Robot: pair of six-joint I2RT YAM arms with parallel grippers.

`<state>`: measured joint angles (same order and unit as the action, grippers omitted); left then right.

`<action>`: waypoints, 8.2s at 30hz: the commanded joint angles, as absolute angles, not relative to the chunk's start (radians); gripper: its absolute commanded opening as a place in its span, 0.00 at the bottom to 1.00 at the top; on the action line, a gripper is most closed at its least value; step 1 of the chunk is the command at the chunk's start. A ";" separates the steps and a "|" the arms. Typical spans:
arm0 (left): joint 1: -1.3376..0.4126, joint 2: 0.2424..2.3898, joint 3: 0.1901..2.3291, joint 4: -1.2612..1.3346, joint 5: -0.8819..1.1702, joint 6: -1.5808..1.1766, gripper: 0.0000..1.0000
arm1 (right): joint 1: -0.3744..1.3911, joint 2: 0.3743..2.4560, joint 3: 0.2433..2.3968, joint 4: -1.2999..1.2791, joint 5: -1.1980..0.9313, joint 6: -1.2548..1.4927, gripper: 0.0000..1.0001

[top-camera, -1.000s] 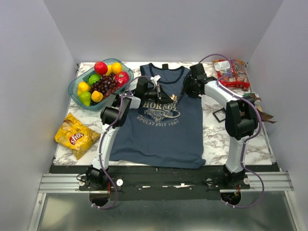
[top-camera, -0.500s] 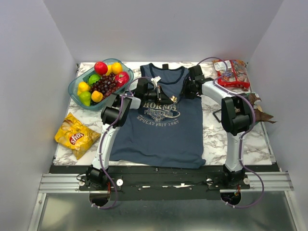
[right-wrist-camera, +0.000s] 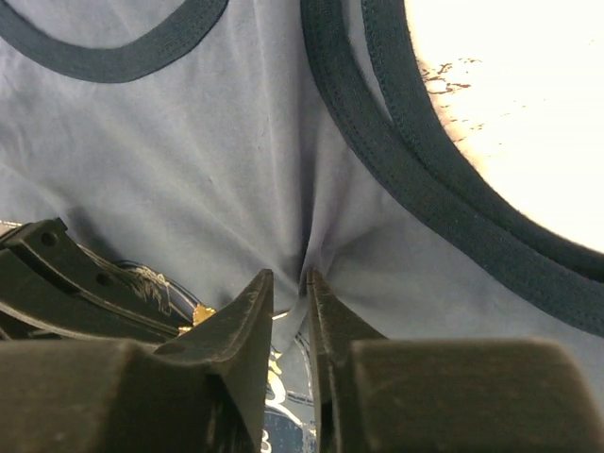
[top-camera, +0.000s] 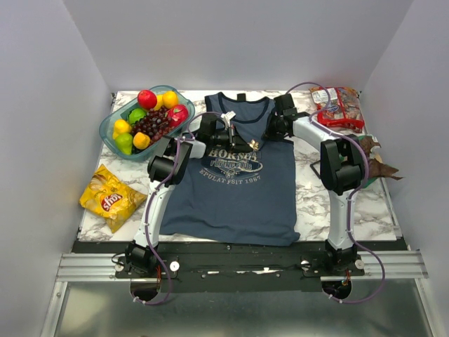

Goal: Pin the brooch onto the clothing

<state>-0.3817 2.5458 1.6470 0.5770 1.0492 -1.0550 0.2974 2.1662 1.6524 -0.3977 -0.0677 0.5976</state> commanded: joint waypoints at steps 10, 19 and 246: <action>-0.396 2.569 1.674 0.552 1.089 -1.034 0.00 | 0.288 2.197 1.664 -0.382 -0.083 0.589 0.13; -0.406 2.582 1.692 0.508 1.085 -1.009 0.00 | 0.288 2.183 1.651 -0.364 -0.135 0.598 0.00; -0.449 2.563 1.747 0.574 1.092 -1.058 0.00 | 0.210 1.957 1.206 0.044 -0.460 0.330 0.45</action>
